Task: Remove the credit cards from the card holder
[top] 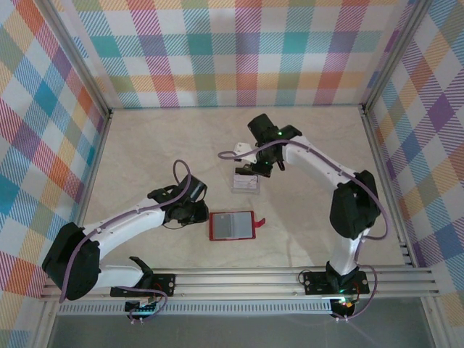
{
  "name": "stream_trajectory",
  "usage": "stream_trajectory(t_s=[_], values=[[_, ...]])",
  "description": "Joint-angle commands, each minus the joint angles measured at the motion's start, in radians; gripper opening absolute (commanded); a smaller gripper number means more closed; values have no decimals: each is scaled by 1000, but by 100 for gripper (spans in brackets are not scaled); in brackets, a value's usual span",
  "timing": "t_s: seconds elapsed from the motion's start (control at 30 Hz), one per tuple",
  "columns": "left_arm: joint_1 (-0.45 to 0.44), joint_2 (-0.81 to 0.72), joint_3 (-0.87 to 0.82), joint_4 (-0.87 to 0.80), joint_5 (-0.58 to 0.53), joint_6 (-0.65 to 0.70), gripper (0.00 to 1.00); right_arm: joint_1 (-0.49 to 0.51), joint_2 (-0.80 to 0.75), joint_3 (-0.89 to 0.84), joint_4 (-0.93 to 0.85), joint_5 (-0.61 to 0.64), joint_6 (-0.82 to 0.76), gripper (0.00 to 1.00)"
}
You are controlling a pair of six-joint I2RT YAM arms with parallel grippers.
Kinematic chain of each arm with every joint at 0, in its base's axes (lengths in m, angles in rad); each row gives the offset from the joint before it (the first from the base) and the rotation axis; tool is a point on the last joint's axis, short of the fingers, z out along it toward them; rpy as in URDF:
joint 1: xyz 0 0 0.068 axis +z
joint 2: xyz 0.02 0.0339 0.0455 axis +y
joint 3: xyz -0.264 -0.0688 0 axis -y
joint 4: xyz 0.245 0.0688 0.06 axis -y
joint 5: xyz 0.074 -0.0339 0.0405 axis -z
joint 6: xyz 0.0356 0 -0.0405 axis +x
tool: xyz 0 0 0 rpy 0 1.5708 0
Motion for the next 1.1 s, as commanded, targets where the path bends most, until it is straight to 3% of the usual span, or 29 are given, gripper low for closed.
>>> stream_trajectory(t_s=[0.0,0.47,0.87,1.07], values=[[8,-25,-11,-26,-14,-15,24,-2,59,100,-124,-23,-64,0],[18,-61,-11,-55,-31,-19,25,1,226,299,-204,-77,-95,0],[28,-98,-22,-79,-37,-17,27,4,295,320,-230,-98,-82,0],[30,-110,-29,-78,-38,-23,27,5,305,320,-190,-78,-67,17]])
